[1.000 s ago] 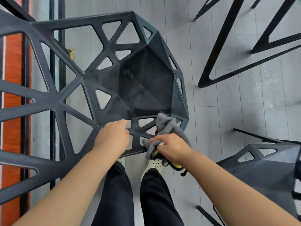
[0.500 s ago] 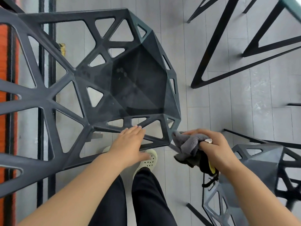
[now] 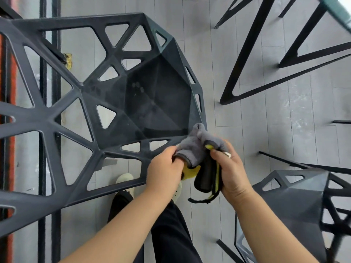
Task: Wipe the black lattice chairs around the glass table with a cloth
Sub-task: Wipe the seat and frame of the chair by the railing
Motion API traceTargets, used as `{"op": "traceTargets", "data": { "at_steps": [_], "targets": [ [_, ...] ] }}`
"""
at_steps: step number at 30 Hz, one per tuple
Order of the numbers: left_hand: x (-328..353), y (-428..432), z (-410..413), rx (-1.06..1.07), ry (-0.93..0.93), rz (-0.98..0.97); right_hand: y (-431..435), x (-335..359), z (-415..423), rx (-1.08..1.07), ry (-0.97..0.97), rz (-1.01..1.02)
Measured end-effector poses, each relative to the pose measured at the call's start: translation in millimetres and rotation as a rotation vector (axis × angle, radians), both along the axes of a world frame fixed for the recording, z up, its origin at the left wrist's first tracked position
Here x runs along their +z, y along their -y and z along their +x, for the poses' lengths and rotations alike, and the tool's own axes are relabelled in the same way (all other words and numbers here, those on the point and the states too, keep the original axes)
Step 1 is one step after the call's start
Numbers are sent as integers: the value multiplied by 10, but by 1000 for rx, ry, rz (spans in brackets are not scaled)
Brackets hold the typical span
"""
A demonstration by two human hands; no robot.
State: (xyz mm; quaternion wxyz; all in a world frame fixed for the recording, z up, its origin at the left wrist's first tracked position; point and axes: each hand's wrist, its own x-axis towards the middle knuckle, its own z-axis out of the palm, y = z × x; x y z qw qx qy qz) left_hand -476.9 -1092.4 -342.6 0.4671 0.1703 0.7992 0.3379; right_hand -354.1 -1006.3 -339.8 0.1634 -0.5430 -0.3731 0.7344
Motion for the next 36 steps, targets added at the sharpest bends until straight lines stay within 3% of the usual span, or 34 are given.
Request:
{"op": "traceTargets", "data": {
  "at_steps": [3,5,6,7,10,12,15,21,26,31,36],
  "targets": [
    [111,-43,96,195,738,89,145,11,-5,183,0,17],
    [10,-4,72,138,909,49,159,-12,36,217,161,116],
    [-54,17,36,78,866,-24,133,-17,68,216,233,167],
    [-102,46,-26,-30,688,-106,95,-14,118,235,286,224],
    [-191,205,-207,-709,-250,-284,-41,-42,276,452,533,457],
    [-256,318,-296,-969,-480,-417,-49,-134,310,717,715,563],
    [-477,397,-305,-1115,-598,-607,207,-354,194,1106,716,566],
    [-642,473,-250,-1051,-771,-484,223,-492,-336,1272,646,551],
    [-609,494,-244,-979,-754,-463,64,-535,-488,1502,562,572],
    [-611,470,-242,-1055,-804,-450,69,-613,37,1296,430,842],
    [-700,520,-225,-1024,-829,-489,-43,-618,665,1090,594,1003]
  ]
}}
